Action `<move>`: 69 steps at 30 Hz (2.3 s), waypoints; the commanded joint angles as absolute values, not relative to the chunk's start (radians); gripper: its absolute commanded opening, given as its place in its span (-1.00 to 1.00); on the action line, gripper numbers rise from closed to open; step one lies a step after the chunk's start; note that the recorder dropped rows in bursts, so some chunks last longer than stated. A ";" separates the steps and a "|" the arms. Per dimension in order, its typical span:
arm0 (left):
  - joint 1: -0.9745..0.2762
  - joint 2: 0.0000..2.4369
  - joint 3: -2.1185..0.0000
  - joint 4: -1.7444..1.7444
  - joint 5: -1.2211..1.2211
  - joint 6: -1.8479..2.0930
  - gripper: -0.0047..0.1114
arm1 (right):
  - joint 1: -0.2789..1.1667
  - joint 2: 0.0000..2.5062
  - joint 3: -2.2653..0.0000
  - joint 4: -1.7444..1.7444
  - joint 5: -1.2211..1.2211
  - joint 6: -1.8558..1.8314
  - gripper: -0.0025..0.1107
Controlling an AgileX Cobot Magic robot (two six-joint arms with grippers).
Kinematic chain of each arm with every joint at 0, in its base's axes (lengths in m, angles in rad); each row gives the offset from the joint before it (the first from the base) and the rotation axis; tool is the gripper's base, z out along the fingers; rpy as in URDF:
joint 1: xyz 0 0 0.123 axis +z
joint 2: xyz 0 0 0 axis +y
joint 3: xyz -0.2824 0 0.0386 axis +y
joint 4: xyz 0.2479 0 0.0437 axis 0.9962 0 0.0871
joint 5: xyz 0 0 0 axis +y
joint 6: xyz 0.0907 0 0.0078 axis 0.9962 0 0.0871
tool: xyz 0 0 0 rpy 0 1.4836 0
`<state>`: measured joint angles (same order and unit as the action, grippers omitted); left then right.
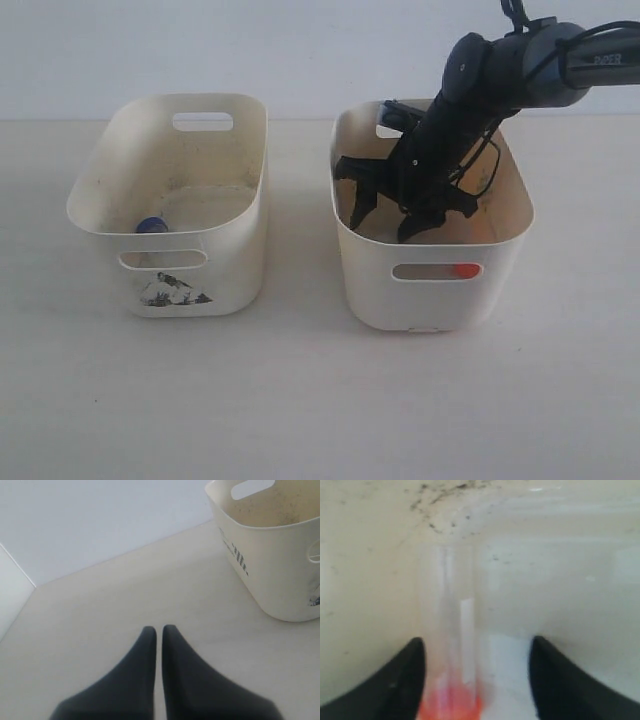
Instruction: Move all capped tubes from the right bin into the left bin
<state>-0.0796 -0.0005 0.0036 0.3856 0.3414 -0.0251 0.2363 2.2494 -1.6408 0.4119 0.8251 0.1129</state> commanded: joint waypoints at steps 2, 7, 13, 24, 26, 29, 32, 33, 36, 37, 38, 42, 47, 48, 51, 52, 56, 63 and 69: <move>-0.085 0.000 0.000 0.383 0.336 -0.035 -0.84 | 0.242 2.275 -1.627 0.389 0.837 0.105 -0.48; -0.085 0.000 0.000 0.383 0.336 -0.035 -0.84 | 0.242 2.275 -1.627 0.384 0.837 0.105 -0.78; -0.085 0.000 0.000 0.383 0.336 -0.035 -0.84 | 0.242 2.275 -1.627 0.384 0.841 0.095 -0.96; -0.085 0.000 0.000 0.383 0.336 -0.035 -0.84 | 0.240 2.238 -1.629 0.344 0.852 0.106 0.46; -0.085 0.000 0.000 0.383 0.336 -0.035 -0.84 | 0.240 2.230 -1.631 0.344 0.852 0.106 0.47; -0.085 0.000 0.000 0.383 0.336 -0.035 -0.84 | 0.240 2.223 -1.631 0.347 0.864 0.103 0.47; -0.085 0.000 0.000 0.383 0.336 -0.035 -0.84 | 0.240 2.207 -1.631 0.341 0.877 0.103 0.47; -0.085 0.000 0.000 0.383 0.336 -0.035 -0.84 | 0.240 2.199 -1.633 0.330 0.877 0.103 0.47; -0.085 0.000 0.000 0.383 0.336 -0.035 -0.84 | 0.240 2.184 -1.660 0.240 0.902 0.150 0.42; -0.085 0.000 0.000 0.383 0.336 -0.035 -0.84 | 0.240 2.178 -1.672 0.202 0.909 0.175 0.37; -0.085 0.000 0.000 0.383 0.336 -0.035 -0.84 | 0.240 2.174 -1.683 0.174 0.917 0.201 0.29; -0.085 0.000 0.000 0.383 0.336 -0.035 -0.84 | 0.240 2.170 -1.720 0.165 0.943 0.215 -0.21; -0.085 0.000 0.000 0.383 0.336 -0.035 -0.84 | 0.240 2.170 -1.725 0.186 0.941 0.207 -0.70; -0.085 0.000 0.000 0.383 0.336 -0.035 -0.84 | 0.240 2.172 -1.725 0.228 0.942 0.185 -0.55; -0.085 0.000 0.000 0.383 0.336 -0.035 -0.84 | 0.242 2.186 -1.725 0.292 0.934 0.165 0.05; -0.085 0.000 0.000 0.383 0.336 -0.035 -0.84 | 0.242 2.196 -1.725 0.293 0.930 0.165 0.25; -0.085 0.000 0.000 0.383 0.336 -0.035 -0.84 | 0.242 2.220 -1.725 0.291 0.930 0.165 0.04; -0.085 0.000 0.000 0.383 0.336 -0.035 -0.84 | 0.242 2.226 -1.725 0.327 0.918 0.151 0.43; -0.085 0.000 0.000 0.383 0.336 -0.035 -0.84 | 0.242 2.229 -1.725 0.329 0.907 0.149 0.47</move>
